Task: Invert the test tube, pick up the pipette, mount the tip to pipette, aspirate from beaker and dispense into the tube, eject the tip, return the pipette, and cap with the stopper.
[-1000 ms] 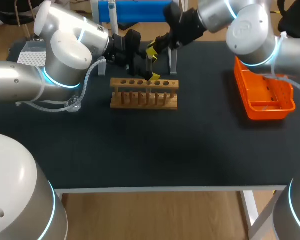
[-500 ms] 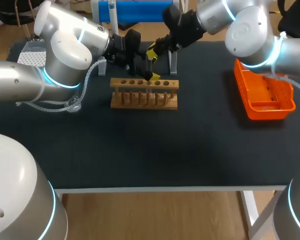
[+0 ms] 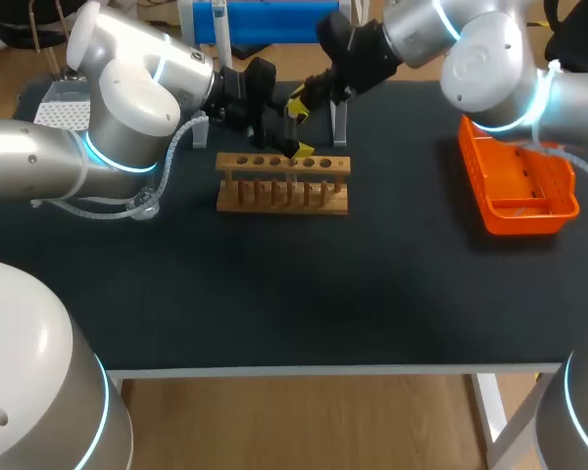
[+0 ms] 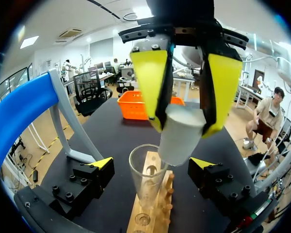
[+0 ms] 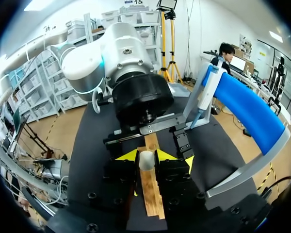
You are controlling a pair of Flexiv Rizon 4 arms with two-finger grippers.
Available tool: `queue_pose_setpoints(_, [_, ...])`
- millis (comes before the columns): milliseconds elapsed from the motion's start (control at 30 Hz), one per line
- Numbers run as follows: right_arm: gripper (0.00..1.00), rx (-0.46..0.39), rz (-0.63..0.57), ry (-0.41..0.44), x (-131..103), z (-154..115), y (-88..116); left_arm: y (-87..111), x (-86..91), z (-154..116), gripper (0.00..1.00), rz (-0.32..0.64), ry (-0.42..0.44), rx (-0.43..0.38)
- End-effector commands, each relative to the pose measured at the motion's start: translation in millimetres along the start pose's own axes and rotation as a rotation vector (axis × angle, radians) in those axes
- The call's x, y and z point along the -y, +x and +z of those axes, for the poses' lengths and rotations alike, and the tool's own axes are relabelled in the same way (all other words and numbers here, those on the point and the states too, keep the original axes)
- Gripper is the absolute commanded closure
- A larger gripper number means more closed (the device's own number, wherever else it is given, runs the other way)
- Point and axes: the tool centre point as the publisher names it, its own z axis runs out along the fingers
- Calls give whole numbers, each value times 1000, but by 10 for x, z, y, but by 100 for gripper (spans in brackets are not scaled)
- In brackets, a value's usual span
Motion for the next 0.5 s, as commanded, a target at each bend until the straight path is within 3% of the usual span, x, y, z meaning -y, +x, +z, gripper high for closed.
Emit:
queue_pose_setpoints(33, [100,0,-6,0,-38,-36,-20,-9,8,-2,0,-1,-4,-3])
queue_pose_setpoints(300, [100,10,-22,1,-129,-126,-42,-9,8,-2,0,-1,-4,-3])
queue_pose_setpoints(500, [100,5,-26,53,-184,-149,-49,-9,8,-2,0,-1,-4,-3])
